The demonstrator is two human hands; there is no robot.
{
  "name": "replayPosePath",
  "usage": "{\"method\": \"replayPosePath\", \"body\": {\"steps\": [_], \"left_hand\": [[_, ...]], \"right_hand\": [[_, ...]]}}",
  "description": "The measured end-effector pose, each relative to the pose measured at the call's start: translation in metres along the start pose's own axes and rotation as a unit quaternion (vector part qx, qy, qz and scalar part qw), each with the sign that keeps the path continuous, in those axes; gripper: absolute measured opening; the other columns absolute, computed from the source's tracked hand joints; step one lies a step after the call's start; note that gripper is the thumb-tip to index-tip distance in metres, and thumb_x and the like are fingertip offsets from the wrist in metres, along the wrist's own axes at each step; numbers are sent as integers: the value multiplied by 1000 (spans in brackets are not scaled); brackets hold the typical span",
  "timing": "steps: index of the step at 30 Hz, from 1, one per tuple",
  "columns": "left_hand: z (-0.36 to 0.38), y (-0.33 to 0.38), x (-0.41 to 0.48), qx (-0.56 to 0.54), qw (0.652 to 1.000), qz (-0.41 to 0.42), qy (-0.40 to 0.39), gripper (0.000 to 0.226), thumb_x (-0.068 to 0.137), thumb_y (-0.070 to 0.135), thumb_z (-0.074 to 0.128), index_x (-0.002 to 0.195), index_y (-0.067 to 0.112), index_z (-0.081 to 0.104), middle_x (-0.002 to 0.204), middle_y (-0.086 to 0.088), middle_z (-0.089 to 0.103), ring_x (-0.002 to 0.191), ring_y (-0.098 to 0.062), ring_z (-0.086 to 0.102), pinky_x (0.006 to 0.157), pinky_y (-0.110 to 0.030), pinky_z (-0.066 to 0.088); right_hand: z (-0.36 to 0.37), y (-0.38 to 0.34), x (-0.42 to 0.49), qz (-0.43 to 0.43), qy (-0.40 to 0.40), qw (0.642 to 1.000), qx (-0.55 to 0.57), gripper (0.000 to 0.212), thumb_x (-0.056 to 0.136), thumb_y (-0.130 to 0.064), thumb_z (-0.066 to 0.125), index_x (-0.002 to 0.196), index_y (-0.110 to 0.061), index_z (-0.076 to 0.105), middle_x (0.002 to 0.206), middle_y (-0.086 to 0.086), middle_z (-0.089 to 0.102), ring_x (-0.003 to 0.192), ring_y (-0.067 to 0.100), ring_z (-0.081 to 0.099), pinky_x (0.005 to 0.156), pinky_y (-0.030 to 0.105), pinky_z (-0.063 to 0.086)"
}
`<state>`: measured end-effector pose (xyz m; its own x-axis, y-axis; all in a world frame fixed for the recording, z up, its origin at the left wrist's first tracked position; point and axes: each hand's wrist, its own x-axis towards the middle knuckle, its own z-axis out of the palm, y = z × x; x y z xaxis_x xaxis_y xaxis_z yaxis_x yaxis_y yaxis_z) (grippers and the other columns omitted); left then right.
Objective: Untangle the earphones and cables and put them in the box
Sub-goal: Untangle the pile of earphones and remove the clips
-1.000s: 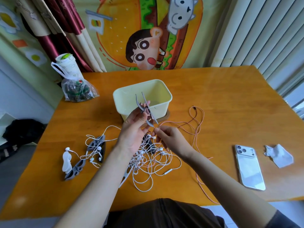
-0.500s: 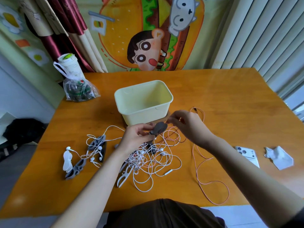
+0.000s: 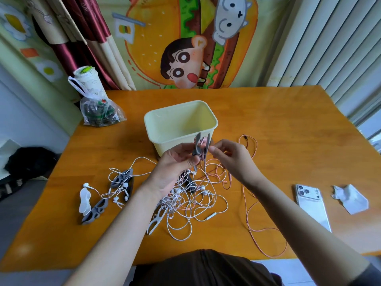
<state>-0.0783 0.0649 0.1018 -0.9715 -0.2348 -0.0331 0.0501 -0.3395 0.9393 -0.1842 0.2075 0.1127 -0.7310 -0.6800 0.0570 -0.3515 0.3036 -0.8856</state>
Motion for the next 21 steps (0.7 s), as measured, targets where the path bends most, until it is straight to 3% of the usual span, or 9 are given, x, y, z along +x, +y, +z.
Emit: {"method": "replayPosePath", "body": {"steps": [5, 9, 12, 15, 18, 21], "left_hand": [[3, 0, 6, -80, 996, -4, 38, 60, 40, 42, 94, 94, 24, 76, 101, 4, 73, 94, -9, 67, 78, -20, 53], [1, -5, 6, -117, 990, -6, 75, 77, 49, 45, 91, 116, 19, 64, 119, 2, 67, 113, -16, 61, 95, -31, 49], [1, -6, 3, -126, 989, -3, 77, 55, 65, 42, 76, 117, 26, 66, 126, 6, 63, 108, -12, 62, 83, -25, 55], [3, -8, 3, -122, 986, -13, 116, 43, 78, 31, 60, 121, 24, 62, 123, 4, 64, 101, -13, 61, 74, -20, 51], [-1, -12, 3, -56, 980, -12, 191, 29, 87, 11, 58, 111, 26, 66, 105, 10, 72, 99, -9, 64, 85, -24, 47], [-10, -17, 3, 130, 964, 35, 231, 34, 85, 1, 65, 108, 27, 68, 104, 8, 72, 99, -2, 66, 81, -14, 48]], "right_hand": [[16, -6, -7, 38, -58, 995, 66, 26, 95, -25, 51, 75, -13, 61, 61, -3, 54, 47, 1, 43, 46, 14, 35], [27, -4, -14, 78, -43, 991, 96, 32, 98, -26, 45, 78, -7, 61, 64, 4, 55, 50, 6, 43, 47, 16, 35], [31, -5, -18, 115, -94, 976, 157, 27, 99, -22, 43, 84, -11, 62, 65, -3, 54, 48, 1, 42, 46, 11, 34], [36, -8, -21, 107, -109, 977, 150, 27, 100, -21, 43, 87, -11, 64, 65, -2, 53, 49, 2, 43, 46, 12, 36], [37, -12, -20, 75, -83, 992, 66, 27, 99, -23, 45, 88, -11, 66, 63, -2, 55, 52, 7, 48, 51, 20, 42], [29, -16, -17, 14, -83, 996, -39, 24, 98, -24, 46, 92, -15, 67, 62, -6, 58, 52, 6, 55, 55, 23, 49]]}}
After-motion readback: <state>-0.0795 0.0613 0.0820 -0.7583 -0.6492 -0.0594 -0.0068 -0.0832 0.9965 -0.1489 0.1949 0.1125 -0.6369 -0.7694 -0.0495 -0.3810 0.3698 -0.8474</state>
